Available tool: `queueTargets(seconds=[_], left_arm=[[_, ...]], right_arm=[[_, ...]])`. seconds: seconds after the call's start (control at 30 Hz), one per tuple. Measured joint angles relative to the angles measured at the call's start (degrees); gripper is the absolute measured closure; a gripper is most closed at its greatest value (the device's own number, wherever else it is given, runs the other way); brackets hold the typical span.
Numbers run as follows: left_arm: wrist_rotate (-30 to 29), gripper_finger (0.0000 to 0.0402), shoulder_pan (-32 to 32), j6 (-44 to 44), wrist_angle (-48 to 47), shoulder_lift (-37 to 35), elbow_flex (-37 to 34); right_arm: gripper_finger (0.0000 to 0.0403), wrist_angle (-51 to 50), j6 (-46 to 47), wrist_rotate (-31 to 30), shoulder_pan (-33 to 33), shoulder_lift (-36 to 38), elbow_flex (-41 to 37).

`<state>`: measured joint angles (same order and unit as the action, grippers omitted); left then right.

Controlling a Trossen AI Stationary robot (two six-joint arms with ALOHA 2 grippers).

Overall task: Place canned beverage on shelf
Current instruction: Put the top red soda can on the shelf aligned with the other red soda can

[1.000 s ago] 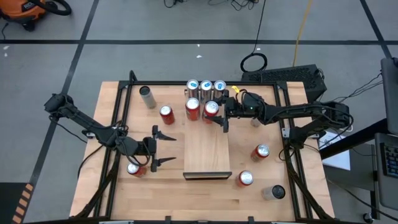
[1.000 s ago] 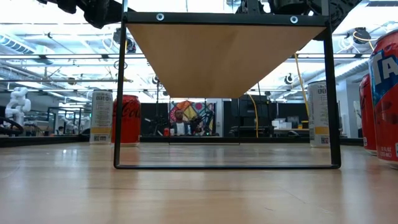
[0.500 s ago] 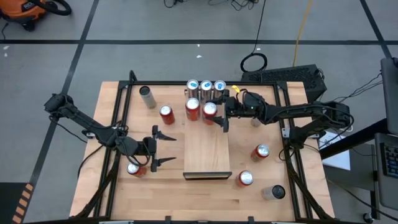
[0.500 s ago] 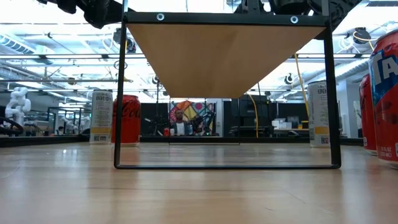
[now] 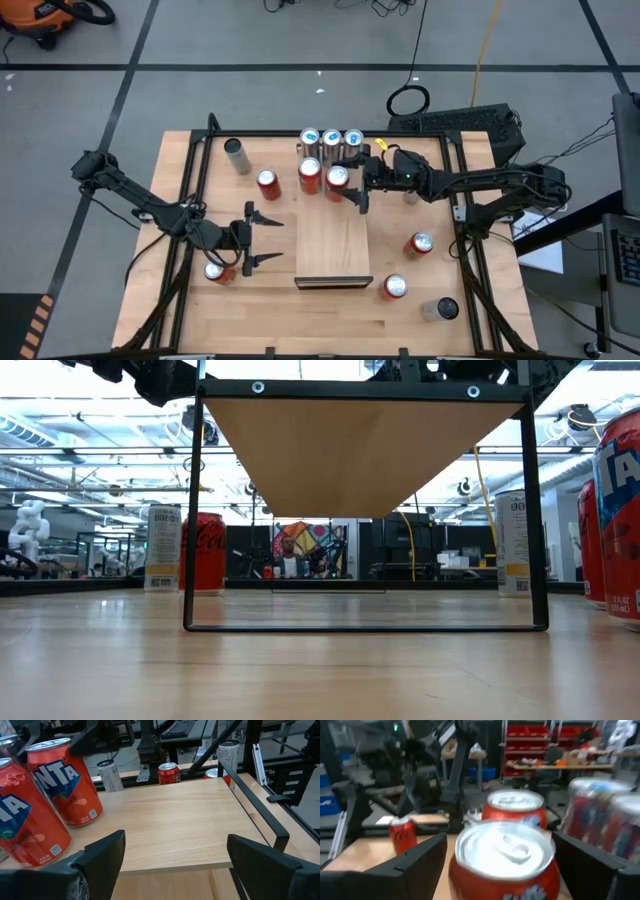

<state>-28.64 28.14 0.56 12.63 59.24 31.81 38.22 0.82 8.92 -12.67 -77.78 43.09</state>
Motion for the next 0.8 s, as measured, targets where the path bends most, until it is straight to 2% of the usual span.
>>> queueTargets(seconds=[0.27,0.43,0.53,0.67,0.8], left_arm=[[0.0,0.0055,0.0,-0.2,-0.9,0.0,0.0],[0.0,0.0055,0.0,-0.2,-1.1,0.0,0.0],[0.0,0.0055,0.0,-0.2,-1.2,0.0,0.0],[0.0,0.0055,0.0,-0.2,-1.2,0.0,0.0],[0.0,0.0055,0.0,-0.2,-1.2,0.0,0.0]], right_arm=[[0.0069,-6.4,-1.6,-3.6,2.1,6.1,0.0],[0.0069,-16.5,-2.5,-10.2,3.7,11.3,0.0],[0.0069,-22.1,-0.4,-10.8,4.2,13.6,0.0],[0.0069,-26.6,3.6,-10.4,5.7,13.5,-0.5],[0.0081,-26.8,4.5,-10.6,7.5,11.9,-1.6]])
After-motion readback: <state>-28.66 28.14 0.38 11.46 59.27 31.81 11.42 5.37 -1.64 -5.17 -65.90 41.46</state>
